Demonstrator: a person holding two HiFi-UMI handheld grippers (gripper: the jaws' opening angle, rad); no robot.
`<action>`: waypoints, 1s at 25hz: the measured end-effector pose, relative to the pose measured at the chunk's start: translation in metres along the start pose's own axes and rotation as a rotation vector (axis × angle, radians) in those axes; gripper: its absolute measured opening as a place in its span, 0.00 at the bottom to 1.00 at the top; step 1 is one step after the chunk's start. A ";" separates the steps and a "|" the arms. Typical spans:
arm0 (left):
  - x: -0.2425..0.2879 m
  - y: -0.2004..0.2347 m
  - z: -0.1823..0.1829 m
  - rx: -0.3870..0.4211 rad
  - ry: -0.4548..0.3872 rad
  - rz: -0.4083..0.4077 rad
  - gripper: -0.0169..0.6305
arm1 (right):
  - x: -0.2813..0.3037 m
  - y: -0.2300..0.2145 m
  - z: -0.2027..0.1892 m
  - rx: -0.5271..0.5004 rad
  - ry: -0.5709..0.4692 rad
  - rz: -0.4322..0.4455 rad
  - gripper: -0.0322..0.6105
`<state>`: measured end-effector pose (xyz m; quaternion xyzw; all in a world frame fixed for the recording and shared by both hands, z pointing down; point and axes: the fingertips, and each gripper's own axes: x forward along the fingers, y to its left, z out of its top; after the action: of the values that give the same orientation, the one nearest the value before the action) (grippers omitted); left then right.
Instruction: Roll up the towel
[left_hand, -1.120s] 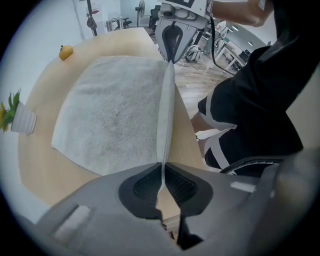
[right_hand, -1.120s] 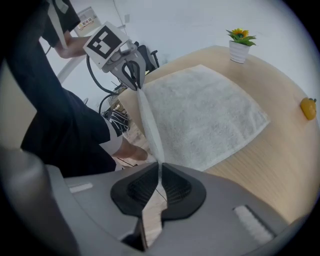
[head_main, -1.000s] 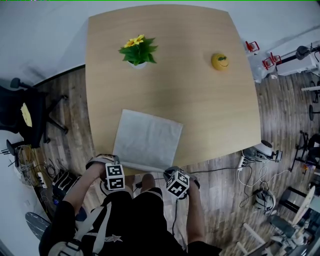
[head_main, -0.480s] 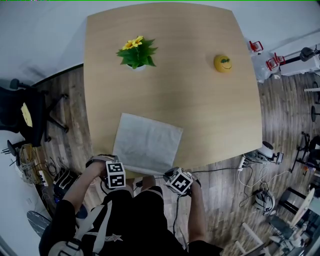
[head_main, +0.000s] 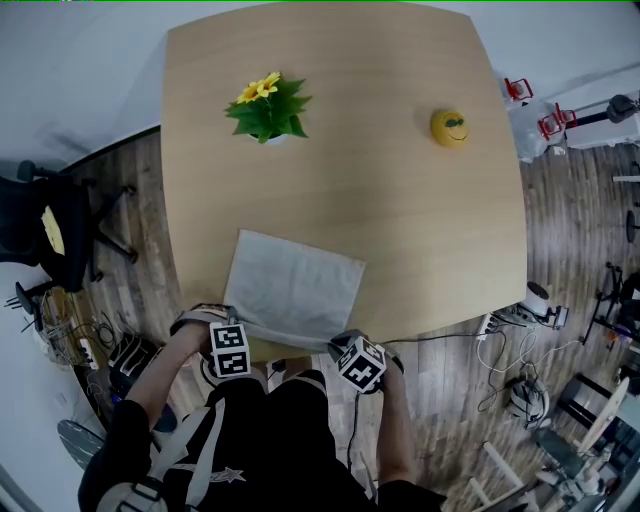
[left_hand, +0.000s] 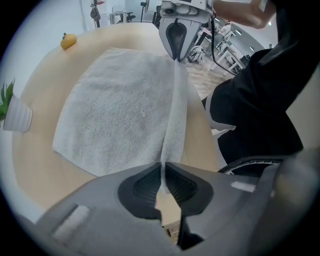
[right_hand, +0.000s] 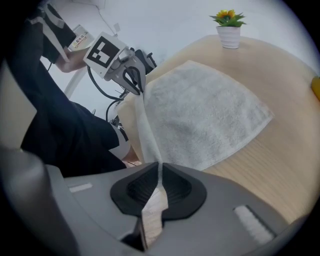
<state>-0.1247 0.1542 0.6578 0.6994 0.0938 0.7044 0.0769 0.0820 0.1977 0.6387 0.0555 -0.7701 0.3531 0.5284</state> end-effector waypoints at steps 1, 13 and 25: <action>0.000 0.002 0.000 -0.003 -0.001 0.005 0.09 | -0.001 -0.004 0.001 -0.006 -0.005 -0.019 0.10; 0.001 0.018 0.000 -0.043 0.019 0.042 0.20 | 0.004 -0.021 -0.001 -0.036 0.003 -0.102 0.16; -0.006 0.026 0.001 -0.056 -0.010 0.185 0.25 | 0.002 -0.019 -0.002 -0.115 -0.021 -0.218 0.16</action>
<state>-0.1229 0.1273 0.6583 0.7061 0.0087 0.7074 0.0314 0.0911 0.1853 0.6493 0.1124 -0.7839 0.2483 0.5579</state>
